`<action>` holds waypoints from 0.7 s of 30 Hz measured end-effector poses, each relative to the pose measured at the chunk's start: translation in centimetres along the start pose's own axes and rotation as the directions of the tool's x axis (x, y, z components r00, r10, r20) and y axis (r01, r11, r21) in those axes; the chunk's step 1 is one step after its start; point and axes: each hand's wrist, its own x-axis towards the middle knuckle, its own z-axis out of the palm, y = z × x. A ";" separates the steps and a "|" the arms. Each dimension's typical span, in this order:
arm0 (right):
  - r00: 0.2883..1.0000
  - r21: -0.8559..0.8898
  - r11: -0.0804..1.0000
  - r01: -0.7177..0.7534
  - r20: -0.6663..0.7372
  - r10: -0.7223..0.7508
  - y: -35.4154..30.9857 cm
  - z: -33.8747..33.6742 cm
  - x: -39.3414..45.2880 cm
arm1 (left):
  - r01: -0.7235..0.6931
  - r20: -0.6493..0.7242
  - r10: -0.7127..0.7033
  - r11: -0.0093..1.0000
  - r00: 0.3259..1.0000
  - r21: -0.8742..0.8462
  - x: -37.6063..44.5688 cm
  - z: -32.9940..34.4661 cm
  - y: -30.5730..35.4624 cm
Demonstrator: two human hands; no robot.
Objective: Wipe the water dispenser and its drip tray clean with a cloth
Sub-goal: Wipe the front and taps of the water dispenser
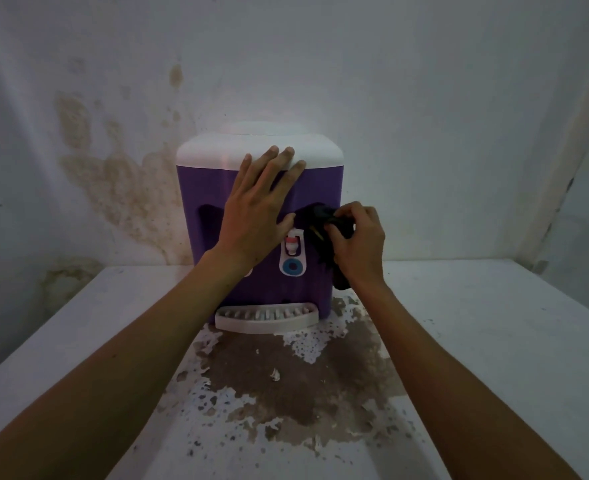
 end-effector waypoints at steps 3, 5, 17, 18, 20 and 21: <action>0.997 -0.013 1.000 0.023 0.069 -0.022 1.4 0.5 -1.9 | -0.001 0.000 0.001 1.000 1.000 -0.001 -0.1 0.1 0.0; 0.991 -0.042 0.999 -0.011 0.133 0.016 2.7 0.8 -4.0 | 0.003 0.001 -0.003 1.000 1.000 0.001 -0.1 0.1 0.0; 0.874 -0.393 0.909 -0.138 0.384 0.299 5.9 2.4 -9.8 | 0.005 0.067 -0.004 1.000 0.998 -0.018 -0.2 -0.8 0.1; 0.860 -0.416 0.902 -0.116 0.413 0.302 5.9 2.4 -9.6 | 0.005 0.086 -0.003 1.000 0.996 -0.024 -0.3 -0.9 0.0; 0.839 -0.440 0.890 -0.121 0.434 0.329 5.8 2.0 -9.1 | 0.003 0.127 0.000 1.000 0.992 -0.026 -0.4 -1.3 0.1; 0.846 -0.427 0.892 -0.148 0.413 0.338 5.6 1.9 -8.8 | 0.002 0.149 0.000 1.000 0.989 -0.009 -0.4 -1.5 0.2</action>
